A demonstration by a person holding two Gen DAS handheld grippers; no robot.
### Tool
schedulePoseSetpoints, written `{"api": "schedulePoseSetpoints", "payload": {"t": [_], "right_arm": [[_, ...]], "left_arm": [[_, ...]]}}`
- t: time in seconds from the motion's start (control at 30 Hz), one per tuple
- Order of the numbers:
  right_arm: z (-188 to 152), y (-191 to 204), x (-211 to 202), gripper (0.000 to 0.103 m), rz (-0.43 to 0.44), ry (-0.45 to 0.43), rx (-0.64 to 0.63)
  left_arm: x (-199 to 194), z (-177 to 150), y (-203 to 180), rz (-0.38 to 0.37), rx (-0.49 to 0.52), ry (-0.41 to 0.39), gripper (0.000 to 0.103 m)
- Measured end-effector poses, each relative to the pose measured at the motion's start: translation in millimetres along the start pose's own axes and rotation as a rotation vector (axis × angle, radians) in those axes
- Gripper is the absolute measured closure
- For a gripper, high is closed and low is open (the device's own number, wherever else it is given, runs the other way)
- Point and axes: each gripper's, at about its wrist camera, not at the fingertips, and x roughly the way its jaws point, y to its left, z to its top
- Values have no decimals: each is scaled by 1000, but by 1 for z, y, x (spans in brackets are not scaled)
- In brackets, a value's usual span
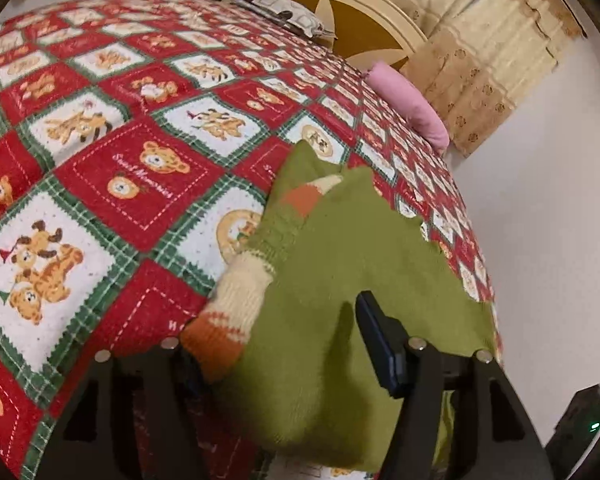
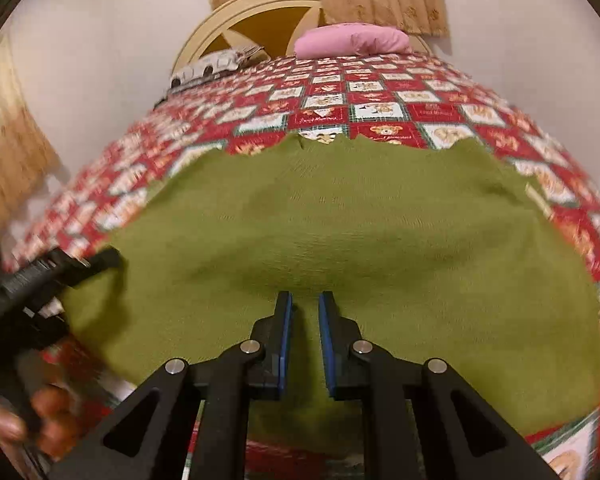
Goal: Fold small clothes
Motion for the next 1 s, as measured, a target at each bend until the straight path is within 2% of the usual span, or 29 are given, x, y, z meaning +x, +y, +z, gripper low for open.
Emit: {"api": "schedulePoseSetpoints", "payload": {"t": [0.07, 0.1, 0.13, 0.2, 0.3, 0.5, 0.53, 0.7, 0.77, 0.83, 0.87, 0.9, 0.93, 1.0], "right_arm": [[-7, 9, 11, 90, -10, 35, -48], [-12, 14, 15, 89, -33, 32, -78], [-12, 15, 15, 89, -40, 30, -84], [-10, 14, 13, 89, -39, 36, -81], [-10, 9, 12, 89, -18, 43, -72], [0, -16, -3, 89, 42, 54, 7], [3, -22, -8, 89, 45, 45, 23], [18, -55, -28, 89, 72, 11, 105], [22, -62, -29, 89, 90, 14, 113], [29, -64, -26, 87, 115, 18, 116], [33, -66, -22, 84, 147, 23, 133], [38, -68, -19, 68, 183, 29, 155], [46, -68, -12, 46, 243, 39, 185], [62, -63, 1, 32, 346, 59, 208]], "left_arm": [[1, -3, -7, 27, 55, -13, 48], [1, -4, -10, 26, 69, -12, 62], [1, -5, -10, 22, 75, -7, 67], [-2, -3, -15, 32, 102, -25, 71], [-11, -4, -39, 44, 214, -77, 74], [-16, -15, -89, -6, 436, -119, 83], [-16, -21, -99, -28, 485, -120, 89], [4, -47, -121, -74, 602, -46, 93], [10, -57, -124, -48, 636, -37, 93], [12, -58, -123, -52, 641, -24, 93], [11, -55, -120, -65, 628, -19, 93], [10, -55, -119, -74, 618, -17, 93], [9, -53, -117, -84, 604, -14, 93], [9, -54, -116, -90, 594, -18, 93]]}}
